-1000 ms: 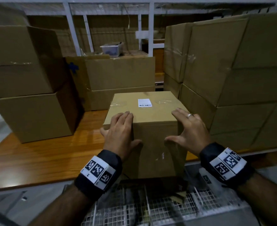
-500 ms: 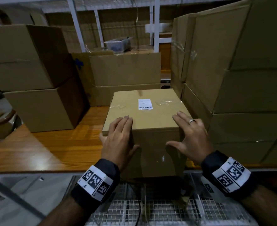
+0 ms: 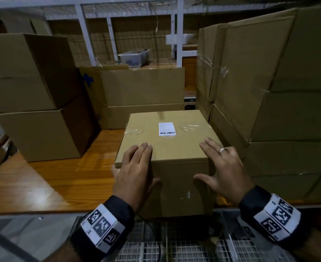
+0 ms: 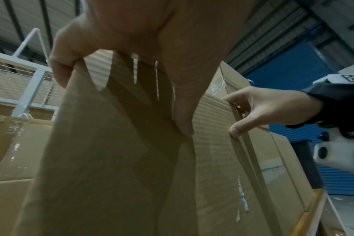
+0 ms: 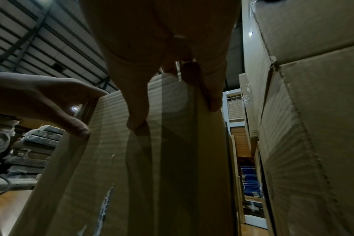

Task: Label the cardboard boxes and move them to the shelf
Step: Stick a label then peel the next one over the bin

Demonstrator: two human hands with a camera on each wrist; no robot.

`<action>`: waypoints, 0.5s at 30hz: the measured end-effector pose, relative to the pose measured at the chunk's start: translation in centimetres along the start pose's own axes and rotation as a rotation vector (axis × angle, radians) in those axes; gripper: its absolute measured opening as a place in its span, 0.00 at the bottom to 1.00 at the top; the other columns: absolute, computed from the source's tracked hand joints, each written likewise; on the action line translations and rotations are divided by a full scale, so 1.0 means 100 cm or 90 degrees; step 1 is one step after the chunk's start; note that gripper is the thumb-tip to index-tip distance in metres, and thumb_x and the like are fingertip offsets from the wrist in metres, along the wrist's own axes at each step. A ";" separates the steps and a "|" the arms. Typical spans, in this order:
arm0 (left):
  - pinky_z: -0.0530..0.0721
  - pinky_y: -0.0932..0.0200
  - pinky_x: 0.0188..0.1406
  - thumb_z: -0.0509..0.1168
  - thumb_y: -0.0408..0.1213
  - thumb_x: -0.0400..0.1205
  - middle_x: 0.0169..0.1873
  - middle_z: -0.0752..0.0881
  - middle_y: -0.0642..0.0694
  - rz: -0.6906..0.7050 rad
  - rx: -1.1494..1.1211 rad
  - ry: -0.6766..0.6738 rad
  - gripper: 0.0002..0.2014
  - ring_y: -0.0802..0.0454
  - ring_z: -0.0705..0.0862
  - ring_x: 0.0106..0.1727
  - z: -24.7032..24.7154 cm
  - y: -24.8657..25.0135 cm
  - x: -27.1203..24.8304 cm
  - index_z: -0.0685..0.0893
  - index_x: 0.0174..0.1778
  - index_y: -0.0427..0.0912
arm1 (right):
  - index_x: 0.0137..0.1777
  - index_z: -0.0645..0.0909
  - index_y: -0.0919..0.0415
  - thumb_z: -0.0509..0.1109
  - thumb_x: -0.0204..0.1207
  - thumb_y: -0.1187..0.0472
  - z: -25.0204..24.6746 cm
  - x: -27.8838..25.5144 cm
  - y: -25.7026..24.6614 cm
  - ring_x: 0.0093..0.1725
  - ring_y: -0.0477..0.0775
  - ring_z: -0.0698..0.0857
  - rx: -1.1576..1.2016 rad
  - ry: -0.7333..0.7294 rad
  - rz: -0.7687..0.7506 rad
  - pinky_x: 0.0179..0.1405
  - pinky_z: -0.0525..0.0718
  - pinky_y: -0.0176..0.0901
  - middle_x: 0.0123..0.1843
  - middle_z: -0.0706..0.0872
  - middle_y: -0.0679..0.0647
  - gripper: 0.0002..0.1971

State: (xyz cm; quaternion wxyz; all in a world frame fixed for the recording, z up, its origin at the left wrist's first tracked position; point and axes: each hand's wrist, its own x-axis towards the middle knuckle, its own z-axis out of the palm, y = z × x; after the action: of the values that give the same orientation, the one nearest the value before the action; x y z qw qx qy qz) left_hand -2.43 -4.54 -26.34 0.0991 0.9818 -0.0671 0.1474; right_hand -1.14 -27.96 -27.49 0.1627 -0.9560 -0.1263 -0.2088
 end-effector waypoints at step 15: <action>0.54 0.33 0.78 0.44 0.78 0.62 0.75 0.72 0.52 0.092 0.111 -0.139 0.49 0.51 0.66 0.77 -0.090 -0.006 0.054 0.64 0.78 0.56 | 0.73 0.74 0.48 0.64 0.70 0.32 -0.094 0.062 -0.041 0.62 0.49 0.77 -0.092 -0.124 -0.001 0.56 0.81 0.49 0.62 0.83 0.49 0.33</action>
State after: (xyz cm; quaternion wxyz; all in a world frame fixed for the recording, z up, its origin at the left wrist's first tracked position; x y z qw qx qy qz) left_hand 0.32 -2.56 -16.36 -0.0049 0.9895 -0.1346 0.0515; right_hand -0.30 -26.57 -15.60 0.0802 -0.9810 -0.1267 -0.1233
